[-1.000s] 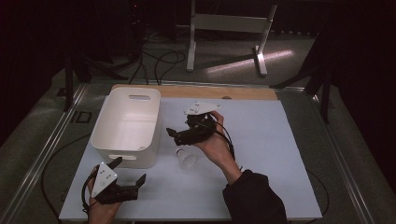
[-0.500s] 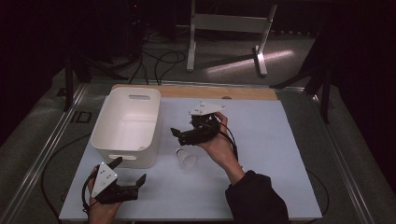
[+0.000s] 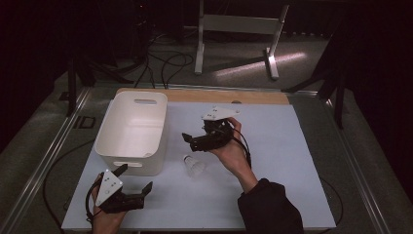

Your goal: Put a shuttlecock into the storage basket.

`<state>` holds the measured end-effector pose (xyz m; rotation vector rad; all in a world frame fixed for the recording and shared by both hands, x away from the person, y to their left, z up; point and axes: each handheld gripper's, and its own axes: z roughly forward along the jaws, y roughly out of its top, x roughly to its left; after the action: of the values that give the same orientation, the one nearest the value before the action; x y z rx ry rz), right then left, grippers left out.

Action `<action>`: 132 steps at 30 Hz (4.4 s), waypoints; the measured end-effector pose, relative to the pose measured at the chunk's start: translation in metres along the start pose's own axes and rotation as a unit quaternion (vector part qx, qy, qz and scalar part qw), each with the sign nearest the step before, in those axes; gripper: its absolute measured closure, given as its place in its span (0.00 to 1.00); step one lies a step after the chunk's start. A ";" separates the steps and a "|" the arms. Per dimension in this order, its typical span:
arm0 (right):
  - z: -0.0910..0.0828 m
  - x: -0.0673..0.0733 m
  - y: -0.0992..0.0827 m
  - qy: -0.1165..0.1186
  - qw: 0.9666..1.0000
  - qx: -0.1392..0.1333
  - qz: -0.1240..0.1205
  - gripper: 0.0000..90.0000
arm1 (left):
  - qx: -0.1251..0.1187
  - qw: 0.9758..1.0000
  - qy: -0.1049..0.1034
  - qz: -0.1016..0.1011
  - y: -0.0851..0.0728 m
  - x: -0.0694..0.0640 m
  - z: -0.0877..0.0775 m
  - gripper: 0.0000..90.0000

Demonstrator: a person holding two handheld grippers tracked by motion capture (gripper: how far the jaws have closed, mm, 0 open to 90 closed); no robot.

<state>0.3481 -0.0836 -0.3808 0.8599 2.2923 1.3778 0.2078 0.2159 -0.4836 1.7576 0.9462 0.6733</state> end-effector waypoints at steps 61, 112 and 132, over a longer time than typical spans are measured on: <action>-0.037 -0.037 -0.046 -0.058 0.998 0.007 0.029 0.10 | 0.002 1.000 0.006 0.001 -0.002 0.001 -0.001 0.01; -0.059 -0.065 -0.106 -0.148 0.983 0.103 0.044 0.14 | 0.001 1.000 0.007 0.000 -0.002 0.000 -0.002 0.01; -0.036 -0.068 -0.132 -0.159 0.967 0.195 0.046 0.14 | 0.003 1.000 0.007 0.001 -0.002 0.000 -0.001 0.01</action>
<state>0.3370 -0.1977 -0.4813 1.2200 2.3172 0.7529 0.2060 0.2167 -0.4848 1.7615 0.9568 0.6859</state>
